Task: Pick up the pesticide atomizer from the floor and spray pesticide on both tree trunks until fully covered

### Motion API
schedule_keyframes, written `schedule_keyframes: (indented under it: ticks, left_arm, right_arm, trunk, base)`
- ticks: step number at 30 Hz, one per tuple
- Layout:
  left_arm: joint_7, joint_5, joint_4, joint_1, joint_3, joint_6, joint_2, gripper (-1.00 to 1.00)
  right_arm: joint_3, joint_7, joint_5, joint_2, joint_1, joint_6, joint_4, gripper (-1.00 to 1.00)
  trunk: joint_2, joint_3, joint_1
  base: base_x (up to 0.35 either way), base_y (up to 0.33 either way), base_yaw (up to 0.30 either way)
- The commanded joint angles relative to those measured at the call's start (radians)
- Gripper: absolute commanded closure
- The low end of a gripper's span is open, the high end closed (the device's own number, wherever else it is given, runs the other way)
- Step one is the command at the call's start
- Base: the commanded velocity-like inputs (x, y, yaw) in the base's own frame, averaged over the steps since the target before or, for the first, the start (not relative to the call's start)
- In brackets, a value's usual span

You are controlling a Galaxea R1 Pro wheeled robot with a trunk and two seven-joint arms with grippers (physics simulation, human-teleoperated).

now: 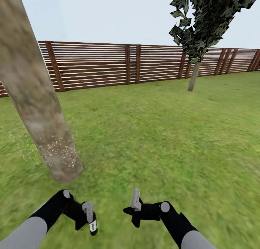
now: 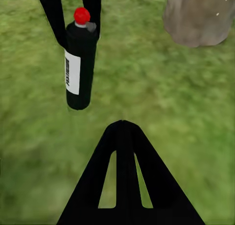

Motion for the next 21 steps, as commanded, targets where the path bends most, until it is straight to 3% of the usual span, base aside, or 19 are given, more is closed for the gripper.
schedule_keyframes:
  ticks: [1, 2, 5, 7, 8, 10, 12, 14, 17, 19, 21]
  left_arm:
    - [-0.004, 0.003, -0.001, 0.0, -0.004, 0.008, 0.029, 1.0]
    - [-0.004, 0.003, -0.001, 0.001, -0.004, 0.008, 0.055, 1.0]
    - [-0.002, 0.006, 0.002, 0.004, -0.003, 0.006, 0.124, 1.0]
    - [0.014, 0.014, 0.026, 0.004, 0.009, 0.007, 0.142, 1.0]
    - [0.049, 0.032, 0.039, 0.004, 0.041, 0.007, 0.146, 1.0]
    - [0.205, 0.149, 0.091, 0.004, 0.176, 0.007, 0.143, 1.0]
    - [0.369, 0.258, 0.191, 0.004, 0.229, -0.002, 0.14, 1.0]
    - [0.588, 0.386, 0.303, 0.005, 0.245, -0.08, 0.13, 1.0]
    - [0.923, 0.583, 0.48, 0.007, 0.25, -0.275, 0.108, 1.0]
    - [1.058, 0.701, 0.517, 0.053, 0.251, -0.37, 0.097, 1.0]
    - [1.141, 0.81, 0.526, 0.096, 0.251, -0.441, 0.088, 1.0]
  right_arm:
    - [-0.002, 0.0, 0.009, -0.002, 0.0, -0.005, -0.001, 1.0]
    - [-0.003, 0.0, 0.009, -0.003, 0.0, -0.005, 0.0, -1.0]
    - [-0.002, 0.0, 0.01, -0.012, 0.0, -0.005, 0.002, -1.0]
    - [-0.003, -0.004, 0.008, -0.028, 0.0, -0.005, 0.009, -1.0]
    - [-0.009, -0.009, 0.003, -0.057, 0.001, -0.005, 0.041, -1.0]
    - [-0.038, -0.055, -0.042, -0.109, 0.002, -0.007, 0.156, -1.0]
    - [-0.101, -0.202, -0.109, -0.137, 0.004, -0.01, 0.263, -1.0]
    - [-0.124, -0.418, -0.133, -0.145, 0.005, -0.018, 0.337, -1.0]
    - [-0.133, -0.829, -0.179, -0.131, 0.028, -0.073, 0.386, -1.0]
    - [-0.134, -1.034, -0.237, -0.109, 0.049, -0.148, 0.406, -1.0]
    - [-0.135, -1.135, -0.284, -0.095, 0.058, -0.192, 0.413, -1.0]
  trunk:
    - [0.0, -0.001, 0.0]
    - [0.0, -0.001, 0.0]
    - [0.0, -0.001, 0.0]
    - [0.0, -0.001, 0.0]
    - [0.0, -0.001, 0.0]
    - [0.0, -0.001, 0.0]
    - [0.0, -0.001, 0.0]
    - [0.0, -0.001, 0.0]
    - [0.0, -0.001, 0.0]
    - [0.0, -0.001, 0.0]
    - [0.0, -0.001, 0.0]
  base:
    - [0.0, 0.0, 0.0]
    - [0.0, 0.0, 0.0]
    - [0.0, 0.0, 0.0]
    - [0.0, 0.0, 0.0]
    - [0.0, 0.0, 0.0]
    - [0.0, 0.0, 0.0]
    - [0.0, 0.0, 0.0]
    - [0.0, 0.0, 0.0]
    - [0.0, 0.0, 0.0]
    - [0.0, 0.0, 0.0]
    - [0.0, 0.0, 0.0]
